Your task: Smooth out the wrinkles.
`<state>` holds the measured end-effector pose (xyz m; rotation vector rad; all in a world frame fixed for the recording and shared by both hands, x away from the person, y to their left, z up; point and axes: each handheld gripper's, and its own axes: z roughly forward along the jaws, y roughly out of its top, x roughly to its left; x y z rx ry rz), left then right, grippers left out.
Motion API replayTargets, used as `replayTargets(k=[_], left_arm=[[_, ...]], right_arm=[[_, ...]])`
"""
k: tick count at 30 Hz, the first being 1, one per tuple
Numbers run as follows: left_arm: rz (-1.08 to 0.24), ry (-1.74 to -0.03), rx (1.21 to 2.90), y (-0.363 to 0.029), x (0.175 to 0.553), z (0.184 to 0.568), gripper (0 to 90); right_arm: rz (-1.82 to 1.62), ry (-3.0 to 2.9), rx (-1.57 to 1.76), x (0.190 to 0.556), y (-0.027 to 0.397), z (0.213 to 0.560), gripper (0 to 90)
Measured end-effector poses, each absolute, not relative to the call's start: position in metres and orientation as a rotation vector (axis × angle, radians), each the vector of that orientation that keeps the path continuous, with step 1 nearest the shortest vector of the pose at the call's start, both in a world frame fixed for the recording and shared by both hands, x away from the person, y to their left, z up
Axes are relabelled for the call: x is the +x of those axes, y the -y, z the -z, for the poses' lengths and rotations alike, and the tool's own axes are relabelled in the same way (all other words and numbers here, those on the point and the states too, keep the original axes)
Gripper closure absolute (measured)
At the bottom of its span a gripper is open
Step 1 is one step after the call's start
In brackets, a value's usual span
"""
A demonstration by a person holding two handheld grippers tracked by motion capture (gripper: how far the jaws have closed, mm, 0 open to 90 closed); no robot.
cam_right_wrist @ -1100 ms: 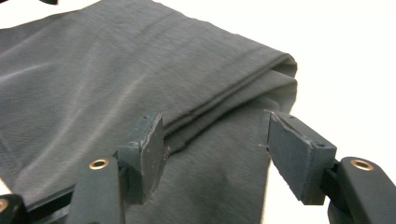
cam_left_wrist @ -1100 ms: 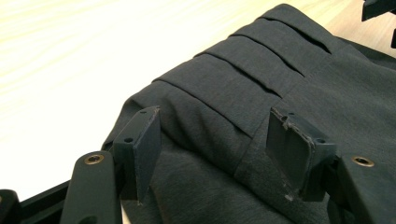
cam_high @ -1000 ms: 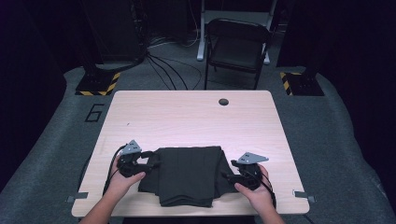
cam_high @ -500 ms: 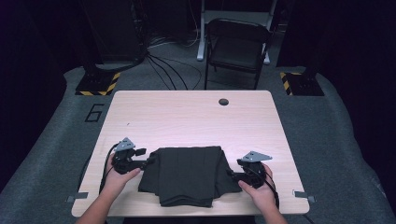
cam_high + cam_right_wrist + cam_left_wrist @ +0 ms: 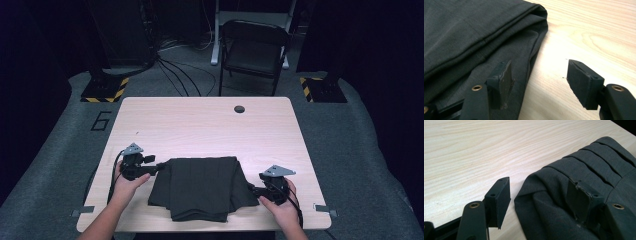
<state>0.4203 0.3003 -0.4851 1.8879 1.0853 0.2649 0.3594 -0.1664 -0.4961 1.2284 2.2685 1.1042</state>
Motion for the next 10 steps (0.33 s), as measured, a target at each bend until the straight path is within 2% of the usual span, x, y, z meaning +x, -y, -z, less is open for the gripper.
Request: replayTargets(k=[10], left_arm=[[-0.26,-1.056,1.901,-0.289,0.427,0.484,35.5]], right_arm=[[-1.089,-2.244,1.258,0.351,0.176,0.497,35.9]])
